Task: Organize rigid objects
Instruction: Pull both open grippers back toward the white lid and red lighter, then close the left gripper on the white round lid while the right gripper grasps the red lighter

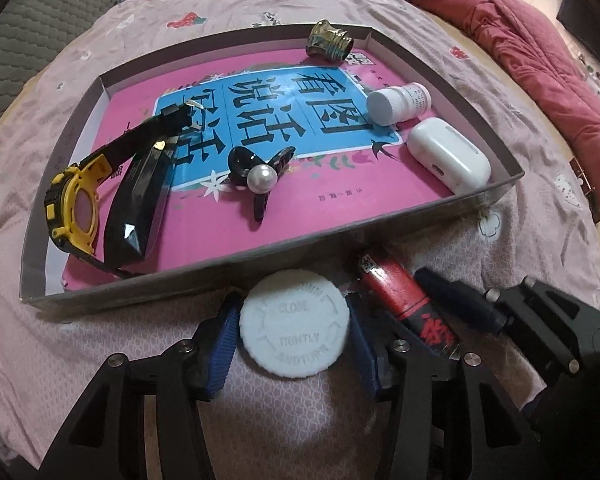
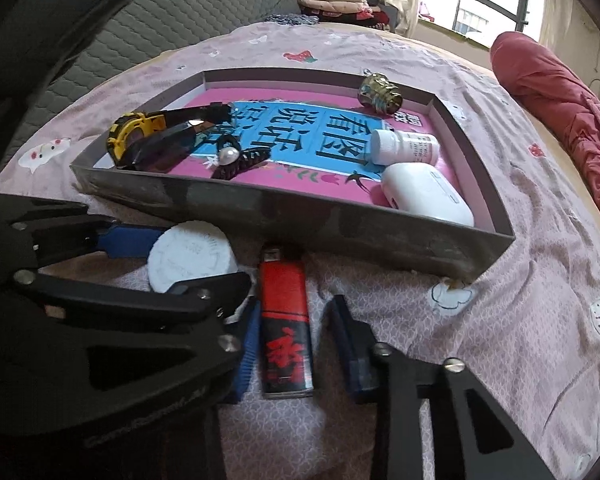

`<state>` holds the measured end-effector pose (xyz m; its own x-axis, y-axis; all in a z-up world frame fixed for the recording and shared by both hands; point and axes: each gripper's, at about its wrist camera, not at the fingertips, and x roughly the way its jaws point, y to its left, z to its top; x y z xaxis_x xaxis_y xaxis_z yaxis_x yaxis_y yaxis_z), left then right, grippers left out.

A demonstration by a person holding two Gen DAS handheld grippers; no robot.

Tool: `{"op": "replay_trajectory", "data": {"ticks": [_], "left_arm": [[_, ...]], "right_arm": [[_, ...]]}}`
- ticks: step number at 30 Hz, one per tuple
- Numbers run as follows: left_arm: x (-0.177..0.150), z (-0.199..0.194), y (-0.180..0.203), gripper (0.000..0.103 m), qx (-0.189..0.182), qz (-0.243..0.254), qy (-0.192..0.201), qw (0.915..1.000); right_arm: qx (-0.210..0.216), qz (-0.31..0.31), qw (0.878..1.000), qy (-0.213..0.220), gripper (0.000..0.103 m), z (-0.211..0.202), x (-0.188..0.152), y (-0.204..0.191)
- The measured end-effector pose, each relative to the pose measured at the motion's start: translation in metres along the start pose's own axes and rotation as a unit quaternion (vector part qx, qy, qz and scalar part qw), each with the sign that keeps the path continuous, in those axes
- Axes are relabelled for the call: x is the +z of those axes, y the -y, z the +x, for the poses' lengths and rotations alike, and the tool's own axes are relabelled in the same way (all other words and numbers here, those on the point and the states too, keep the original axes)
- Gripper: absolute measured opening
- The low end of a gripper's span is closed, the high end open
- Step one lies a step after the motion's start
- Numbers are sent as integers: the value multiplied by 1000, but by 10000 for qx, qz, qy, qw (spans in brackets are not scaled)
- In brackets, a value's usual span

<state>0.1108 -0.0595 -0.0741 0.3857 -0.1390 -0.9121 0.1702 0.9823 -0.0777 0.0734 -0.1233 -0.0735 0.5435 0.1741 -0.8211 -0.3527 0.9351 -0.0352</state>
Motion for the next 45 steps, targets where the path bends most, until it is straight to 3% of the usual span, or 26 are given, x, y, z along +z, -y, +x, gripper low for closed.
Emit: {"op": "replay_trajectory", "data": {"ticks": [8, 19, 29, 45], "left_arm": [[0, -12, -14, 52, -413, -246, 99, 9988], [3, -54, -35, 52, -615, -485, 525, 9955], [10, -89, -58, 52, -549, -705, 929, 9917], [21, -107, -46, 52, -519, -563, 1239, 9893]], "right_arm": [[190, -21, 9998, -26, 24, -3, 3, 2], [568, 144, 9978, 301, 23, -31, 5, 7], [718, 246, 9931, 894, 22, -58, 17, 11], [508, 281, 9854, 1602, 22, -82, 40, 22]]}}
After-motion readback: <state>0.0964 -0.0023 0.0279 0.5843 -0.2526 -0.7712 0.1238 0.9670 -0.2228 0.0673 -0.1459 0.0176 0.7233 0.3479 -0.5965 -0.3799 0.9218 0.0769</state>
